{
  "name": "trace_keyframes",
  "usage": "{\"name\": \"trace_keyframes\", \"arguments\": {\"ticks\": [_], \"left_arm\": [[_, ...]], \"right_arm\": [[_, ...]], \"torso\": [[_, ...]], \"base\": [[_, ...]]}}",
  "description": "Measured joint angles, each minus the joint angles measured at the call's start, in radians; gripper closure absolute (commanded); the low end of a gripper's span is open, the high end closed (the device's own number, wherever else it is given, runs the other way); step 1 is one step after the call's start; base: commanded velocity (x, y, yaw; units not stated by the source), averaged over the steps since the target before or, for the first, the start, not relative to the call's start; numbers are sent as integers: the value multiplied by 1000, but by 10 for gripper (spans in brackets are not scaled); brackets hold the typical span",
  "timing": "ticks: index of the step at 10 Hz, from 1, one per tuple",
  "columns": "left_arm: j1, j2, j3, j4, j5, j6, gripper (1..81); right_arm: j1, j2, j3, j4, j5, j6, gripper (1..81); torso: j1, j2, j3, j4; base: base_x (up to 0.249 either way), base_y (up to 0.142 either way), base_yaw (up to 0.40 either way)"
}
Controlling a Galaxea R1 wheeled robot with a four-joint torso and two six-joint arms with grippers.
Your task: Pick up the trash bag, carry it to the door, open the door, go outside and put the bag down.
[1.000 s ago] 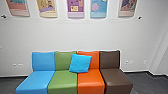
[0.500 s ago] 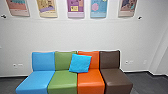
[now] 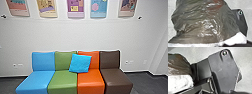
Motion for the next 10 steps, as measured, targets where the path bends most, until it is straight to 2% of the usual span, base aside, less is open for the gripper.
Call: {"name": "trace_keyframes", "arguments": {"ticks": [7, 10], "left_arm": [[5, -7, 0, -2, 6, 0, 811], [1, -9, 0, -2, 6, 0, 811]], "right_arm": [[2, 2, 0, -1, 1, 0, 10], [-4, 13, -3, -24, 1, 0, 10]], "torso": [[0, 0, 0, 0], [0, 0, 0, 0]], "base": [[0, 0, -138], [0, 0, -163]]}}
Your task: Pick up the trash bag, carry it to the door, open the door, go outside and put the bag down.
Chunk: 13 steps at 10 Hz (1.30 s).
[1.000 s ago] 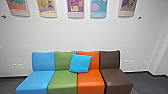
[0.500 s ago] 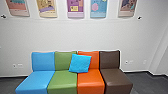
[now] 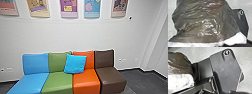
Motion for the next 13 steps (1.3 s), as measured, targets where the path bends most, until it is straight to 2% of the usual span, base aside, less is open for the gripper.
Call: {"name": "trace_keyframes", "arguments": {"ticks": [13], "left_arm": [[-1, 0, -1, 0, 0, 0, 811]], "right_arm": [[-13, 16, -21, -24, -1, 1, 10]], "torso": [[0, 0, 0, 0]], "base": [[0, 0, -190]]}}
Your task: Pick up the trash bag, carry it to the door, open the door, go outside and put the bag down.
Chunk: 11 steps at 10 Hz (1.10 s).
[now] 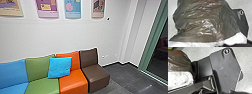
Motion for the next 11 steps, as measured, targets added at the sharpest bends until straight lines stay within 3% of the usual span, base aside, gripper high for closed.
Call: {"name": "trace_keyframes", "arguments": {"ticks": [11], "left_arm": [[0, 1, 1, 0, 0, 0, 811]], "right_arm": [[2, 16, -15, -1, -3, 6, 10]], "torso": [[0, 0, 0, 0]], "base": [[0, 0, -212]]}}
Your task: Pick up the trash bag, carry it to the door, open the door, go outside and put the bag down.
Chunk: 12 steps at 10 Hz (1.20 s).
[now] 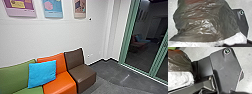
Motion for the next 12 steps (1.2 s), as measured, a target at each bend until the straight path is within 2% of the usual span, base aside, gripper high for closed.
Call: {"name": "trace_keyframes", "arguments": {"ticks": [8, 12], "left_arm": [[3, -1, 1, 0, -15, 4, 811], [10, -39, 71, 1, -27, 29, 811]], "right_arm": [[-10, 11, -3, -2, 5, -4, 10], [-21, -6, 11, -11, 33, -7, 10]], "torso": [[0, 0, 0, 0], [0, 0, 0, 0]], "base": [[0, 0, -233], [0, 0, -236]]}}
